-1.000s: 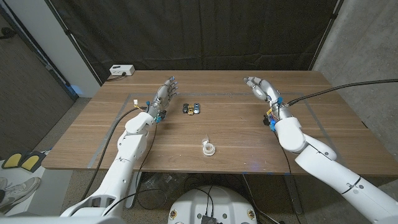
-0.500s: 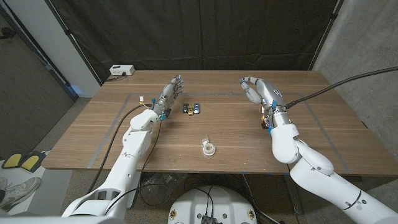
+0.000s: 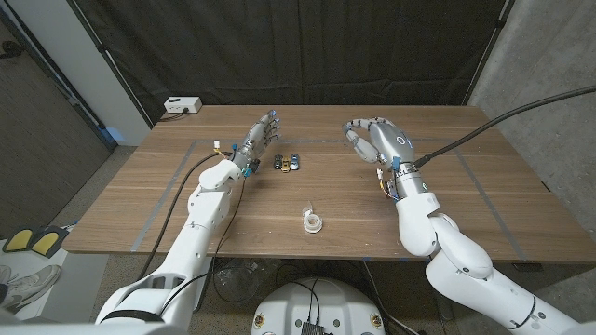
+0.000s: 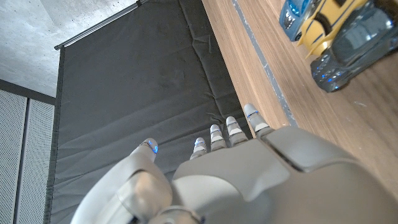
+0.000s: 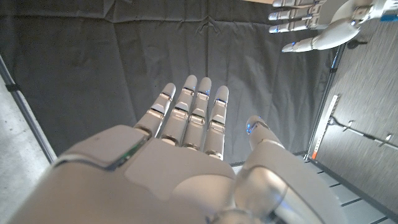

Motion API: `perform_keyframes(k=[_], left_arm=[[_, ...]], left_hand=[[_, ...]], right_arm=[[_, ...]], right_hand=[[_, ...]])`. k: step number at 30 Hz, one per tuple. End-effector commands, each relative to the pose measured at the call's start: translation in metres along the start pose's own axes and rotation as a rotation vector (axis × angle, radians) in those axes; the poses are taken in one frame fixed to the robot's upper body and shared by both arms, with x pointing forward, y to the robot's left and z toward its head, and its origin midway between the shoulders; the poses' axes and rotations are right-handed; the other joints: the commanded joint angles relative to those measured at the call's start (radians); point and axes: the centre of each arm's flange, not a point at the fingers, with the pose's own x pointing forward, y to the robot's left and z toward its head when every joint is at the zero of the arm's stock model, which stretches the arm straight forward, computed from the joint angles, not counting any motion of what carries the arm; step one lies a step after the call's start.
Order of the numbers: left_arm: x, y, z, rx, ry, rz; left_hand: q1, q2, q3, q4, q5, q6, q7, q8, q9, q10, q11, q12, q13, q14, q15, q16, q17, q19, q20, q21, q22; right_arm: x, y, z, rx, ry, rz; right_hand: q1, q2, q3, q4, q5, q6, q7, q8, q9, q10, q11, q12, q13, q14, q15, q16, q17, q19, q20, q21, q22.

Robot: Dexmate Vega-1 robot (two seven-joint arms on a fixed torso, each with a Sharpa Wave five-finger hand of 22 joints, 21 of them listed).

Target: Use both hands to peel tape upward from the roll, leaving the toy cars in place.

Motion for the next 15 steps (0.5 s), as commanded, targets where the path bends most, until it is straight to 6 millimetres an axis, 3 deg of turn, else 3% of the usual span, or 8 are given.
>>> perform_keyframes(k=[1, 15], left_arm=[[0.008, 0.0, 0.0, 0.005, 0.008, -0.02], [0.019, -0.001, 0.003, 0.014, 0.01, -0.059]], left_hand=[[0.002, 0.004, -0.001, -0.001, -0.003, 0.008, 0.002, 0.002, 0.005, 0.007, 0.002, 0.001, 0.002, 0.008, 0.001, 0.003, 0.002, -0.002, 0.011, -0.001, 0.005], [0.002, 0.004, -0.003, 0.0, -0.005, 0.009, 0.002, 0.002, 0.005, 0.009, 0.004, 0.0, 0.002, 0.011, 0.001, 0.002, 0.003, 0.001, 0.009, -0.003, 0.005]], right_arm=[[-0.009, 0.004, 0.023, -0.065, -0.015, 0.036], [-0.019, 0.022, 0.054, -0.099, -0.059, 0.121]], right_hand=[[0.013, -0.01, 0.006, -0.004, 0.008, -0.003, -0.006, -0.005, 0.002, 0.002, -0.005, -0.002, 0.002, 0.009, -0.048, -0.005, 0.001, 0.007, 0.002, 0.008, 0.005], [0.036, -0.047, -0.004, -0.044, 0.006, -0.023, -0.01, -0.026, 0.004, -0.015, -0.011, -0.019, 0.003, -0.007, -0.06, -0.017, 0.006, -0.001, 0.01, 0.009, 0.007]])
